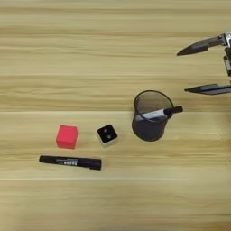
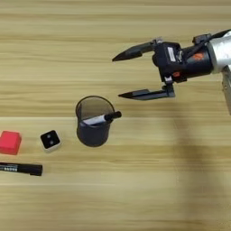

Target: Move the objects on the table

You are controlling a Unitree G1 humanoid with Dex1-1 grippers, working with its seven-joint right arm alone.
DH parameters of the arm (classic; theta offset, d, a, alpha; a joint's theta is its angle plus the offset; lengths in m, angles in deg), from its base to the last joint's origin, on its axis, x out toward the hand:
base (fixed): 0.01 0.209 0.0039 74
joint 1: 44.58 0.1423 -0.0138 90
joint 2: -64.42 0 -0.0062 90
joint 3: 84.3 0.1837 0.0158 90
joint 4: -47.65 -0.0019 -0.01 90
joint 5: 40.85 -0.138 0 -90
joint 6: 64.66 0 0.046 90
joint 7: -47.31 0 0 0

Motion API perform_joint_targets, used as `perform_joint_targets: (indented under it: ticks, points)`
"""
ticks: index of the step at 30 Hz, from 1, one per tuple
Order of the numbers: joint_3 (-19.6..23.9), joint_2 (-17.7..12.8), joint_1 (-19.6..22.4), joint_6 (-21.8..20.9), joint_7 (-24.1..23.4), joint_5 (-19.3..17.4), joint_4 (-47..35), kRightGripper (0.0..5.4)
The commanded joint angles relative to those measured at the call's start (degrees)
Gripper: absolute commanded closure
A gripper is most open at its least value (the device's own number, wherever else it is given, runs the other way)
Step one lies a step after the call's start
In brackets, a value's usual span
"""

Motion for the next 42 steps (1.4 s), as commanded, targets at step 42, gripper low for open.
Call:
perform_joint_targets:
  ticks: [42]
  points:
    - [-8.8,11.0,-26.0,32.5,-31.8,-5.4,-41.8,0.04]
